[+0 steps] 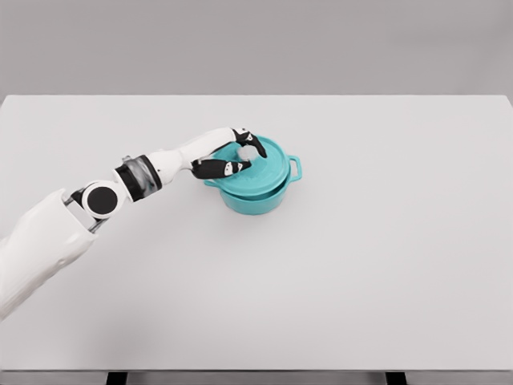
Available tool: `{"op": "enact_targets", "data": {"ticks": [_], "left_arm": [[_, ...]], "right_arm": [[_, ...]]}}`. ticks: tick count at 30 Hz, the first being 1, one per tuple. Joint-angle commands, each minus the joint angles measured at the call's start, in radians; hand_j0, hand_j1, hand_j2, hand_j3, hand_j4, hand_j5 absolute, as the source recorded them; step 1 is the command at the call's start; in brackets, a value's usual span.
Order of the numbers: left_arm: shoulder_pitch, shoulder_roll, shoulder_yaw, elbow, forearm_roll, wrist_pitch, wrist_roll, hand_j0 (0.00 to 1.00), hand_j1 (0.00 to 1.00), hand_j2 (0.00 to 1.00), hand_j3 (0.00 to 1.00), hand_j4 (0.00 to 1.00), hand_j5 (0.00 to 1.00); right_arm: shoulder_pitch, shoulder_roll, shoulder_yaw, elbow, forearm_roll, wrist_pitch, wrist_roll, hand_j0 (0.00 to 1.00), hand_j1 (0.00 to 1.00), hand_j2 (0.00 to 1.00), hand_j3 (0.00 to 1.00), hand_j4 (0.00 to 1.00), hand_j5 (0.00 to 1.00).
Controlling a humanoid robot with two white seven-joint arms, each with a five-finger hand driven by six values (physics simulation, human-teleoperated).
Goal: Cover the pot with left arm
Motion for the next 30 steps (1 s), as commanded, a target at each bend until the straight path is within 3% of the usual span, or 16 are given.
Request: {"op": "enact_targets", "data": {"ticks": [1,30], "left_arm": [[0.0,-0.002,0.0,-0.001,0.005,0.0,0.0,0.53,0.53,0.53,0.53,0.53,0.53],[0.003,-0.022,0.0,0.022,0.004,0.002,0.0,0.52,0.52,0.52,0.52,0.52,0.52]], "right_arm": [[0.0,0.0,0.0,0.0,0.001,0.0,0.0,1.0,1.0,1.0,1.0,1.0,1.0],[0.0,0.0,0.0,0.0,0.001,0.0,0.0,1.0,1.0,1.0,1.0,1.0,1.0]]}}
